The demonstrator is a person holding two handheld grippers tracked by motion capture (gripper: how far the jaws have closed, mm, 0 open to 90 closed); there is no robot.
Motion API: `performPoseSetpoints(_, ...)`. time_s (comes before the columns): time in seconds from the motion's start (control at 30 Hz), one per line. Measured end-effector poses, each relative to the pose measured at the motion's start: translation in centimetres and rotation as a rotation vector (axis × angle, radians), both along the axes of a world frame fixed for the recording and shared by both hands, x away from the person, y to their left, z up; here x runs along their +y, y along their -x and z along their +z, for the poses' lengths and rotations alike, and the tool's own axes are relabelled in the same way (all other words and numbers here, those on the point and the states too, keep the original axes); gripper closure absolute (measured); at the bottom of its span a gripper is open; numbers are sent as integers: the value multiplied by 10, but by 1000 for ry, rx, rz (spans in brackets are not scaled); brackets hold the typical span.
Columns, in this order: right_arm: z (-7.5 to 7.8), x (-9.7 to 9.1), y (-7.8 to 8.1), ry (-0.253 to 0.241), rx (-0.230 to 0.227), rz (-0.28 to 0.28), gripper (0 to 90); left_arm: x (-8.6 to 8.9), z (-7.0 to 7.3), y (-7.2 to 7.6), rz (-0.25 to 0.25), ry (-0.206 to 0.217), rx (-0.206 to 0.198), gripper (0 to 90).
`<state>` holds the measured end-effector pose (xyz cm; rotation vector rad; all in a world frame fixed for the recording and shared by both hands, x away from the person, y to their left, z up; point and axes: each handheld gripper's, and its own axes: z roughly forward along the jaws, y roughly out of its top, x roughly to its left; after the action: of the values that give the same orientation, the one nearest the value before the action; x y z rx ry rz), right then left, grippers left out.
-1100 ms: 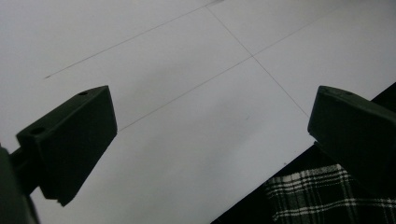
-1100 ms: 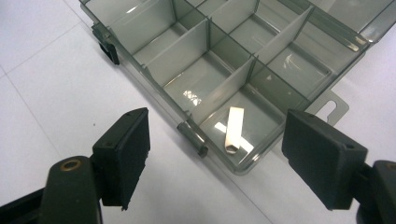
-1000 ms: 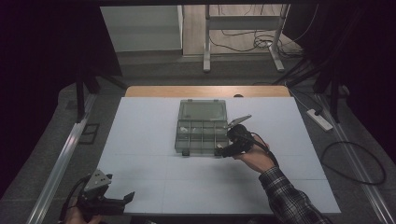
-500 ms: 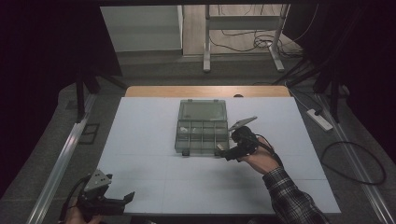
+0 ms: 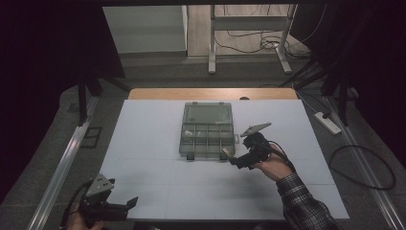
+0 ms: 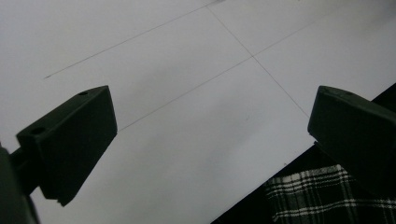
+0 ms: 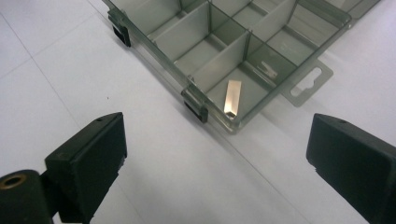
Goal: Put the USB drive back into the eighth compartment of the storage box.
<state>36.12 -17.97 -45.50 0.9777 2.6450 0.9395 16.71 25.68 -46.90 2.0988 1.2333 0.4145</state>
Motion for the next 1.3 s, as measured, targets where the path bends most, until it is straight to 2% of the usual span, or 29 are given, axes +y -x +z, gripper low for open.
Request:
performPoseSetpoints(0.2, -1, -7, 7, 16, -8, 6, 34, 0, 0, 0, 2, 2, 0, 16)
performPoseSetpoints(0.57, -1, -19, 17, 11, -12, 1, 26, 1, 0, 0, 3, 10, 1, 16)
performPoseSetpoints(1.3, -4, -63, 40, 8, -26, -73, 13, 1, 0, 0, 5, 13, 0, 15)
